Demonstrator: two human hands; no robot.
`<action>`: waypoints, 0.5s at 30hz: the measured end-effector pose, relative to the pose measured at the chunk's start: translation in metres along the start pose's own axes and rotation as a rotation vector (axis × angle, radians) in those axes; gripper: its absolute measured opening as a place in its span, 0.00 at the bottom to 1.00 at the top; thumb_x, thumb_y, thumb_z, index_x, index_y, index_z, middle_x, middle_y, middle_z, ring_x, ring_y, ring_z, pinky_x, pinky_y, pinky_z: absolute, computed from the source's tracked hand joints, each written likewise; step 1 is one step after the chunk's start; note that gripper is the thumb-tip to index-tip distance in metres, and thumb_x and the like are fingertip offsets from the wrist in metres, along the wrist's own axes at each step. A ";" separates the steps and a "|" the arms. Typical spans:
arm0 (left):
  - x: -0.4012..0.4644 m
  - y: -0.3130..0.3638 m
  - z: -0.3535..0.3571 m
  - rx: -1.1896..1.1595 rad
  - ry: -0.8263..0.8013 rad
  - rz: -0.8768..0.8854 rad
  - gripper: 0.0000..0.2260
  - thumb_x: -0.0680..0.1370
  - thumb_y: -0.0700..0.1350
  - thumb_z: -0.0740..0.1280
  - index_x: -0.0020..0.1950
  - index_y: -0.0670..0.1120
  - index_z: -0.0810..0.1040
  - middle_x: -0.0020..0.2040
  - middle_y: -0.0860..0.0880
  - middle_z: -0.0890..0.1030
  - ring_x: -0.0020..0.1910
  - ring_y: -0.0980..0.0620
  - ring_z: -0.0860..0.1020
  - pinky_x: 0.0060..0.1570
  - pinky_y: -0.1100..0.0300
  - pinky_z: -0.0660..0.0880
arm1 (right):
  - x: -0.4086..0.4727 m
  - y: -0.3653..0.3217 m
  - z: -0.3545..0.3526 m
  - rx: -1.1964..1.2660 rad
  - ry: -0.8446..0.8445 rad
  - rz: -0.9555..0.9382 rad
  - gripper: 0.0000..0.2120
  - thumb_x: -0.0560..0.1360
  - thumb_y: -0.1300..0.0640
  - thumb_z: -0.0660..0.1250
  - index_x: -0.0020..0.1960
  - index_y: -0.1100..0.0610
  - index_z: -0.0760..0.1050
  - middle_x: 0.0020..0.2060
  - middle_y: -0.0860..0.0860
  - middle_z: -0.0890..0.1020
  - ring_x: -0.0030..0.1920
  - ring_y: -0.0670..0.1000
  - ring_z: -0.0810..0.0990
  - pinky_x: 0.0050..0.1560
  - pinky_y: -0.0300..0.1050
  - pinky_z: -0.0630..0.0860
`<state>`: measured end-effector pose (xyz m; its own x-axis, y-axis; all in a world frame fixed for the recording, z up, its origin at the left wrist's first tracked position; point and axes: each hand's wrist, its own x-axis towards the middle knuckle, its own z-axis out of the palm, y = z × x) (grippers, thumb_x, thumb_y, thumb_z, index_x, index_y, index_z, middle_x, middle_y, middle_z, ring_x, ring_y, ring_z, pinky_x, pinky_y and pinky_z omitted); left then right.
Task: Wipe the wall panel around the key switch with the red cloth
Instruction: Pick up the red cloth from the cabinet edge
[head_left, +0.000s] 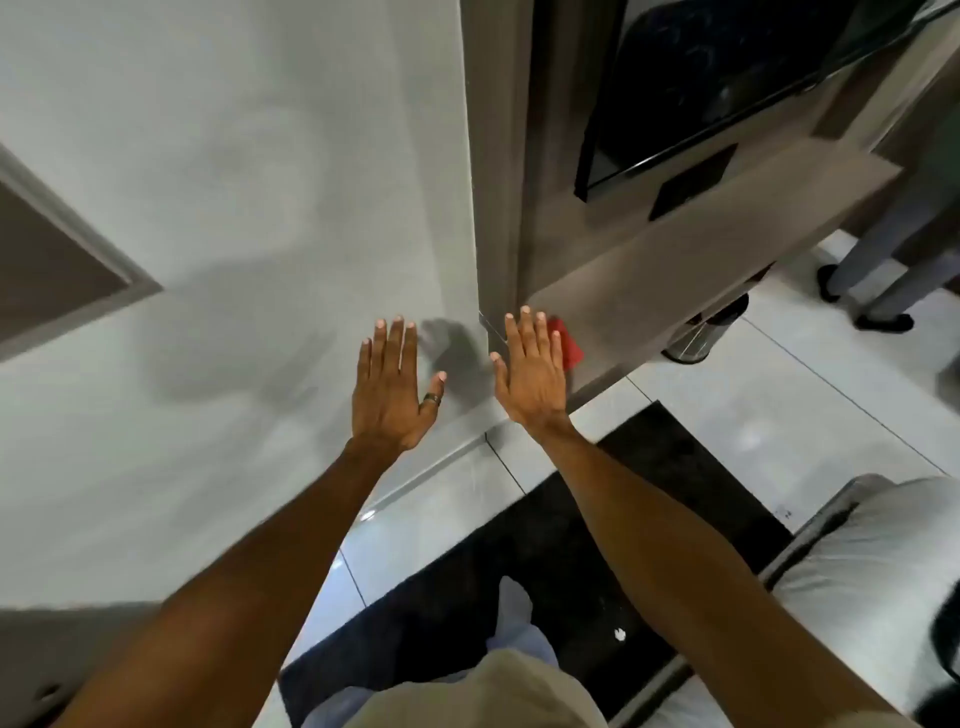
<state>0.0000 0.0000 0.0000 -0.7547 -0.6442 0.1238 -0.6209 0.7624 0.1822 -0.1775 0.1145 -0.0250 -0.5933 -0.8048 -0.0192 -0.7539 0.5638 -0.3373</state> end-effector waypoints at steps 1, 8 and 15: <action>0.003 0.006 0.009 0.018 -0.050 -0.005 0.36 0.82 0.64 0.46 0.83 0.42 0.48 0.84 0.42 0.48 0.83 0.42 0.43 0.81 0.47 0.43 | 0.004 0.011 0.003 -0.024 -0.030 0.026 0.30 0.89 0.44 0.46 0.86 0.53 0.42 0.86 0.55 0.43 0.86 0.56 0.40 0.87 0.60 0.42; 0.008 0.011 0.057 0.090 -0.233 0.039 0.35 0.83 0.63 0.46 0.83 0.43 0.48 0.84 0.43 0.49 0.83 0.44 0.42 0.81 0.50 0.42 | 0.063 0.064 0.028 -0.032 -0.163 0.080 0.34 0.88 0.40 0.47 0.86 0.56 0.40 0.86 0.58 0.42 0.86 0.60 0.39 0.87 0.62 0.41; -0.005 -0.002 0.074 0.081 -0.318 0.032 0.33 0.84 0.62 0.44 0.84 0.45 0.46 0.84 0.45 0.48 0.82 0.46 0.40 0.81 0.50 0.41 | 0.068 0.071 0.046 -0.136 -0.271 0.061 0.49 0.81 0.36 0.67 0.85 0.57 0.41 0.85 0.59 0.44 0.86 0.63 0.42 0.86 0.65 0.44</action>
<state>-0.0106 0.0061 -0.0731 -0.7946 -0.5783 -0.1847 -0.6009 0.7926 0.1035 -0.2579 0.0915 -0.0933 -0.5559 -0.7783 -0.2921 -0.7606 0.6179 -0.1990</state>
